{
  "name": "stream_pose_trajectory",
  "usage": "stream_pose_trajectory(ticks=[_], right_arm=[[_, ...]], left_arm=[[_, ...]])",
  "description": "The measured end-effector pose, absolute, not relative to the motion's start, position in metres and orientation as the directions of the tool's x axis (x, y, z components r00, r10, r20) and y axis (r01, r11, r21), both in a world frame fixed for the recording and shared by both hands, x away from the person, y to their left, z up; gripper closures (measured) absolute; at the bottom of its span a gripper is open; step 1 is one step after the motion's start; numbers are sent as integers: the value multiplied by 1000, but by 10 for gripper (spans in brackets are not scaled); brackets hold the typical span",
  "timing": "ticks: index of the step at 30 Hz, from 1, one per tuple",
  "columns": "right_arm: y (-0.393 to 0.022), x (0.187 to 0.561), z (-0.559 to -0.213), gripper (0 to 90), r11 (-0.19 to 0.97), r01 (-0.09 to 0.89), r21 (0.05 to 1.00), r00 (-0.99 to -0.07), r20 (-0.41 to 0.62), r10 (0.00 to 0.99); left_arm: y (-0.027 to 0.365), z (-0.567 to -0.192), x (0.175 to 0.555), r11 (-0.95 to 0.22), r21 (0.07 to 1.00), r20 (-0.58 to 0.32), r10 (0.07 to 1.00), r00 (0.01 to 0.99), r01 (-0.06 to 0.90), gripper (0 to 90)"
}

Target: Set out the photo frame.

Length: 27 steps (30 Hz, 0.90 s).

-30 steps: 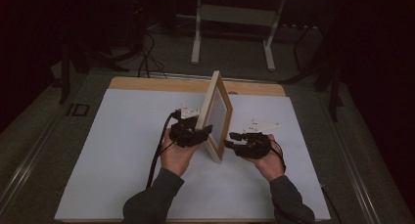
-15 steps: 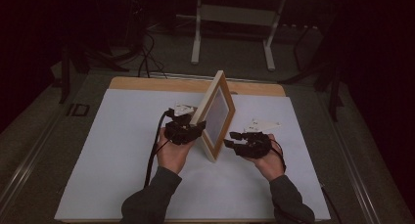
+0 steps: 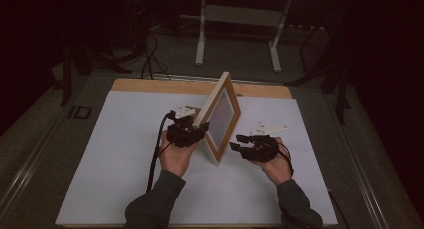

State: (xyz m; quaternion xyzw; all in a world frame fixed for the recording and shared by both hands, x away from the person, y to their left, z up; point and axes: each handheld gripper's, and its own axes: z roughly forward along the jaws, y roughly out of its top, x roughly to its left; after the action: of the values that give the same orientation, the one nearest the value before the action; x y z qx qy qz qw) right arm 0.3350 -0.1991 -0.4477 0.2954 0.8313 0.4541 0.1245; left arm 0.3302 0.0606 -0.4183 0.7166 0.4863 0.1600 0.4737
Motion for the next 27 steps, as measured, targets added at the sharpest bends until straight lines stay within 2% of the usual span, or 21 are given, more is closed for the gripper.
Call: stream_pose_trajectory(ticks=[9,20,27], right_arm=[[-199,335,-448,579,412,378,829,-794,61,605],[-202,335,-447,578,404,383,831,-787,64,613],[-204,335,-447,577,403,379,833,-786,60,615]], left_arm=[[61,-424,326,-16,861,-244,864,440,509,678],[60,-426,325,12,883,-214,900,379,470,679],[68,-426,328,23,873,-253,876,411,488,690]])
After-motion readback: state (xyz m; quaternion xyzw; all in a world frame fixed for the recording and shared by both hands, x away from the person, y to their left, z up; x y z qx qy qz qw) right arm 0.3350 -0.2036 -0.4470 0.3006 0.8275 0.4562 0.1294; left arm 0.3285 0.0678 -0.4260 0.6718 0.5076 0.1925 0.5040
